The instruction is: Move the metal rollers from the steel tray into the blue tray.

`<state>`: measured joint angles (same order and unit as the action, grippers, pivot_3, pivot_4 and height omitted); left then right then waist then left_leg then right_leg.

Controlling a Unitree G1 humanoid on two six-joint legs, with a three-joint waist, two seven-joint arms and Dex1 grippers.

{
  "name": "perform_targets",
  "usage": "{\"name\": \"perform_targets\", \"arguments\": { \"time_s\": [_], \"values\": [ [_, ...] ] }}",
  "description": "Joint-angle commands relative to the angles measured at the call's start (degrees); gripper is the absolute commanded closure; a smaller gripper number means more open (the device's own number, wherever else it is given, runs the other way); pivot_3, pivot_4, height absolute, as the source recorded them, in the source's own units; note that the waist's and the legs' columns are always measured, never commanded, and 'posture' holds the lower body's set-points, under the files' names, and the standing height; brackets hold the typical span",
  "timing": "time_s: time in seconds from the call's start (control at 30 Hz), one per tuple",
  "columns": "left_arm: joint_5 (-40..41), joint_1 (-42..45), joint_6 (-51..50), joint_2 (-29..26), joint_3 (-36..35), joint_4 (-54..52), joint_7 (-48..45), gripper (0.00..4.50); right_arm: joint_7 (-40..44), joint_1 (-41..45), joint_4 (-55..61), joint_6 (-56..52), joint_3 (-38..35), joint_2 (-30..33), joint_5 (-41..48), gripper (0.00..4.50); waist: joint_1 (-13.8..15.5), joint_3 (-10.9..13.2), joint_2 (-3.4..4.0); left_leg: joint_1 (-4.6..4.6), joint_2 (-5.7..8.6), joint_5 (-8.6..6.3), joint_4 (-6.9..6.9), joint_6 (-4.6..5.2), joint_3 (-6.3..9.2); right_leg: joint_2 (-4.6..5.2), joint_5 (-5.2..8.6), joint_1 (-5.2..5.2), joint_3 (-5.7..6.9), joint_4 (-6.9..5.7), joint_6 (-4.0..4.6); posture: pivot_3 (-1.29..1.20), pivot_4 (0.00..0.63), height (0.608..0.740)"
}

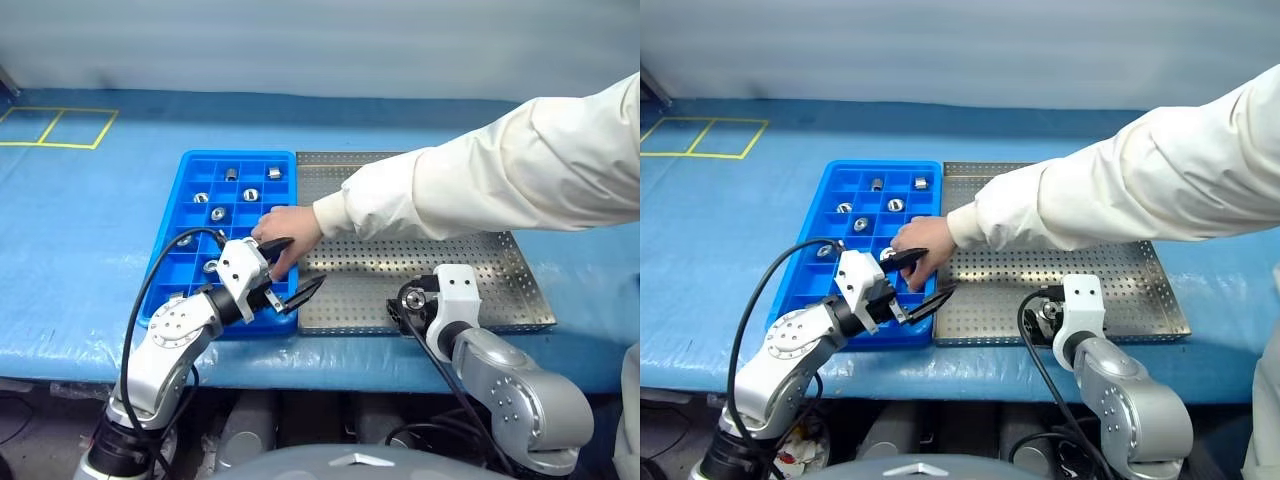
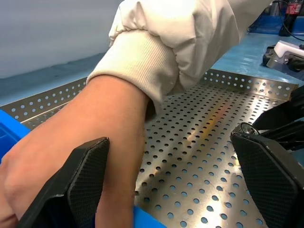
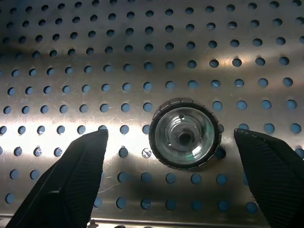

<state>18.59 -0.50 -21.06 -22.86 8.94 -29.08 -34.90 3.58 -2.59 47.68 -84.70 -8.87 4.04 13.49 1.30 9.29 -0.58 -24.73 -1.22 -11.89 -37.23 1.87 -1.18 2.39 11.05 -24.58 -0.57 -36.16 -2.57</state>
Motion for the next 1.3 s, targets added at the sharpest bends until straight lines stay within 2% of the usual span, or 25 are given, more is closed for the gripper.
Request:
{"name": "perform_targets", "arguments": {
  "time_s": [0.03, 0.1, 0.2, 0.43, 0.73, 1.1, 1.3],
  "values": [
    [0.2, -0.07, -0.09, 0.1, 0.32, -3.4, 0.78, 0.0, -0.47, 0.86, -3.76, 2.46, 0.11, 0.27, -1.03, 0.02, 0.3, 0.0, 0.0, -0.01, 0.01, 0.0, 0.05, 0.01, 0.0, 0.0, 0.0, 0.0, 0.0, 0.02, 0.0, 0.15, 0.15, 0.74],
    [0.22, -0.11, -0.16, 0.03, 0.27, -3.57, 1.09, 0.0, -0.63, 1.27, -5.06, 3.41, 0.34, 0.39, -1.3, 0.02, 0.39, -0.01, -0.01, 0.0, -0.01, 0.0, 0.1, 0.01, -0.01, -0.04, 0.0, 0.0, 0.0, 0.04, 0.0, 0.15, 0.15, 0.74],
    [0.34, -0.63, -0.21, -0.37, -0.26, -4.08, 1.56, 0.0, -1.17, 2.45, -6.08, 3.59, 0.04, 0.02, -1.85, 0.58, 0.45, -0.02, -0.04, 0.0, -0.02, 0.0, 0.11, 0.01, -0.01, -0.07, 0.0, 0.01, 0.0, 0.06, 0.0, 0.17, 0.15, 0.74],
    [0.37, -1.89, -0.22, -0.83, -1.04, -5.11, 2.17, 0.0, 0.34, 4.38, -3.09, -0.75, 1.58, 2.05, -0.73, 2.79, 0.57, -0.06, -0.09, 0.03, -0.04, 0.0, 0.07, -0.01, -0.04, -0.03, 0.0, 0.0, 0.01, 0.06, 0.0, 0.21, 0.15, 0.74],
    [0.12, -4.61, 1.24, -1.06, -3.9, -6.34, 3.8, 0.0, 6.02, 12.69, 2.36, -2.12, 8.45, 6.18, 4.12, 2.79, 1.34, -0.02, -0.04, -0.05, -0.04, -0.01, 0.17, 0.0, -0.01, -0.06, 0.01, -0.05, 0.05, 0.11, 0.02, 0.26, 0.15, 0.74],
    [-1.04, -13.05, 2.09, -1.18, -9.23, -12.49, 8.44, 0.0, 11.11, 23.07, -5.29, 4.28, 18.0, 9.67, 6.66, 2.79, 4.74, 0.0, -0.05, -0.12, -0.05, -0.05, 0.22, -0.01, 0.01, -0.04, 0.01, -0.08, 0.12, 0.22, 0.02, 0.44, 0.15, 0.74],
    [-1.05, -16.65, 2.21, -1.03, -11.4, -15.01, 10.02, 0.0, 13.34, 27.7, -9.42, 8.94, 22.87, 8.92, 7.31, 2.79, 7.64, 0.01, -0.02, -0.22, -0.04, -0.1, 0.22, -0.05, 0.05, -0.02, 0.02, -0.17, 0.2, 0.26, 0.02, 0.48, 0.15, 0.74]
  ]
}}
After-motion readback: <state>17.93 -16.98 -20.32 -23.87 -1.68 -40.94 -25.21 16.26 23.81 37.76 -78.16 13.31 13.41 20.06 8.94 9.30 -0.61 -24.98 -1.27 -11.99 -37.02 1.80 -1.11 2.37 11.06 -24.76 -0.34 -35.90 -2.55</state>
